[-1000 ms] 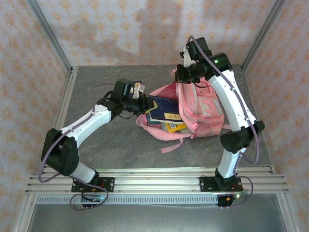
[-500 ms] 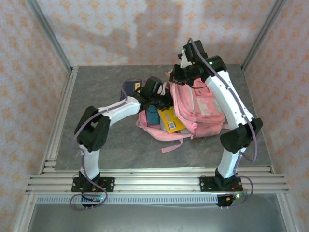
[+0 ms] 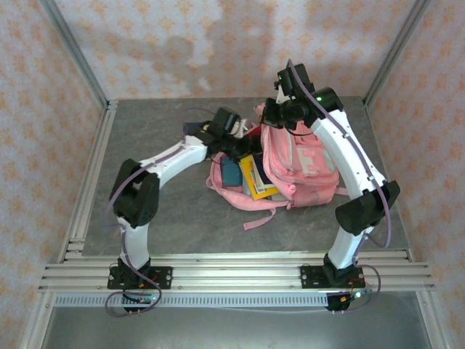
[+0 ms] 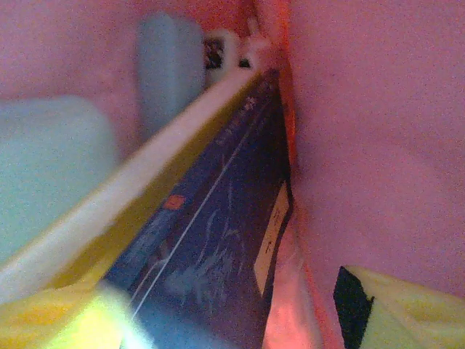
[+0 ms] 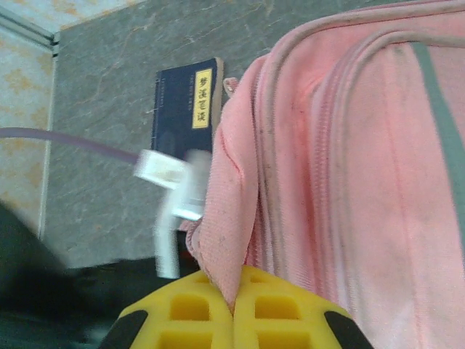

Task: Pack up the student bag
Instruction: Place the book in the student bag, then close the student bag at the middle-right of the table.

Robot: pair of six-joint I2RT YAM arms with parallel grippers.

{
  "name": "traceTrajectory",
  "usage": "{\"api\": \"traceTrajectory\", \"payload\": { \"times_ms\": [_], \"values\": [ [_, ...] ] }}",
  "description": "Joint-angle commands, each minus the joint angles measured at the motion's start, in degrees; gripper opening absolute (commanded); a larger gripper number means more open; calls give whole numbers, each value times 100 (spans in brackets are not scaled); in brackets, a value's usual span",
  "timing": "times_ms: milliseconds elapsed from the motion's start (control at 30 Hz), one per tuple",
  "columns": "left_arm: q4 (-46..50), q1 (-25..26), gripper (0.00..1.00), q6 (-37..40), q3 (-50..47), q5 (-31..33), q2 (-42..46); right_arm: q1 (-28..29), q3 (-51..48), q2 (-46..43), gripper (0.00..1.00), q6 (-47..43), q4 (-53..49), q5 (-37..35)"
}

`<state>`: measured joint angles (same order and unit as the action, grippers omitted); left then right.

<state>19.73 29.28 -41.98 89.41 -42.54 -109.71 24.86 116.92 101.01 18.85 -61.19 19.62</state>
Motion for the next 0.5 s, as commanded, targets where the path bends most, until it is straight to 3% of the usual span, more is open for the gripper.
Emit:
{"api": "traceTrajectory", "payload": {
  "times_ms": [0, 133, 267, 400, 467],
  "values": [
    [641, -369, 77, 650, -150, 186, 594, -69, -67, -276, 0, -122, 178, -840],
    [890, -664, 76, 846, -186, 640, 835, -69, -130, -174, 0, -107, 93, -1248],
    [2153, -837, 70, 1086, 549, 2310, 538, -21, -306, 23, 0, 170, 24, -1455],
    [2183, -1079, 62, 847, 875, 2469, -29, 146, -374, 340, 0, 240, -247, -2090],
    [2200, -1171, 60, 740, 1104, 2549, -476, 206, -433, 486, 0, 222, -395, -2872]
  ]
}}
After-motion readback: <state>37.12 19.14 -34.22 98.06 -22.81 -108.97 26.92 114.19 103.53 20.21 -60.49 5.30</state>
